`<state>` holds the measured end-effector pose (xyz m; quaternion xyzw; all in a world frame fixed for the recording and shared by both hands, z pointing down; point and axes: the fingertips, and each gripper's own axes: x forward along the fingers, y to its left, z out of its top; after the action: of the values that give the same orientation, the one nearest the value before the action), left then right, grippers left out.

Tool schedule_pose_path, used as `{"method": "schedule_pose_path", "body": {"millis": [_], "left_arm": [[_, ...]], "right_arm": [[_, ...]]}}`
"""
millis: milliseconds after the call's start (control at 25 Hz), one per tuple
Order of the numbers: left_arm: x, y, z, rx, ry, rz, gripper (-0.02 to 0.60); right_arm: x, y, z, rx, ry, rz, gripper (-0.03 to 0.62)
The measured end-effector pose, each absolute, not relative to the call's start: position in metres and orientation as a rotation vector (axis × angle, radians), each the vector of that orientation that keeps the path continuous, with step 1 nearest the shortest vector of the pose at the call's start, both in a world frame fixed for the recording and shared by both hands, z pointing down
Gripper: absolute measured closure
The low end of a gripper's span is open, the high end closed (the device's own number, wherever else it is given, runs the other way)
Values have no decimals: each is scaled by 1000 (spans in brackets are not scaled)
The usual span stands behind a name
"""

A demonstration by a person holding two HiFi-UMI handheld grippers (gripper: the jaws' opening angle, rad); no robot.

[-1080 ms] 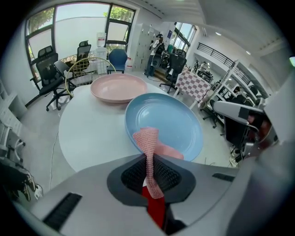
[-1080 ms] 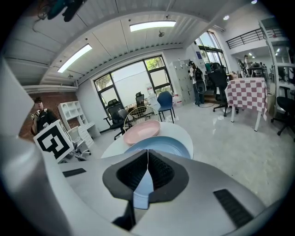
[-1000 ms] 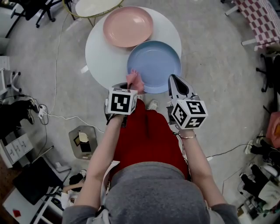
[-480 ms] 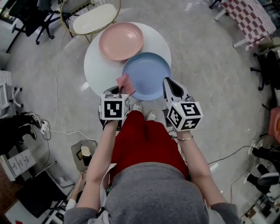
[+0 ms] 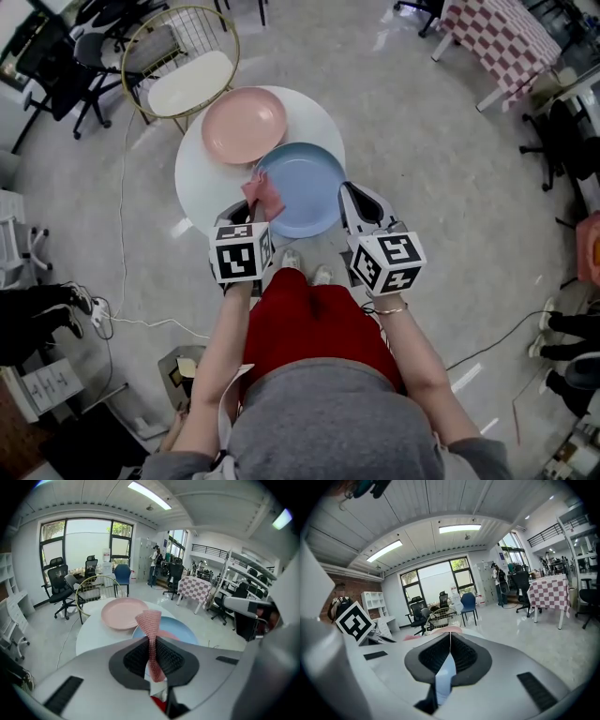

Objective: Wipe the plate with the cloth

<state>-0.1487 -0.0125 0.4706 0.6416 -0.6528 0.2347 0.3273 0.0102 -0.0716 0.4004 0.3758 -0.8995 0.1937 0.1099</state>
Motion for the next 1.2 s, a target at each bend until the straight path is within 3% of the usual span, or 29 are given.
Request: {"method": "schedule_pose_path", "body": {"millis": [1200], "left_arm": [[-120,-17,333,2073,-1991,267,548]], "right_arm": [[25,-49,313,1111,-2860,363,565]]}}
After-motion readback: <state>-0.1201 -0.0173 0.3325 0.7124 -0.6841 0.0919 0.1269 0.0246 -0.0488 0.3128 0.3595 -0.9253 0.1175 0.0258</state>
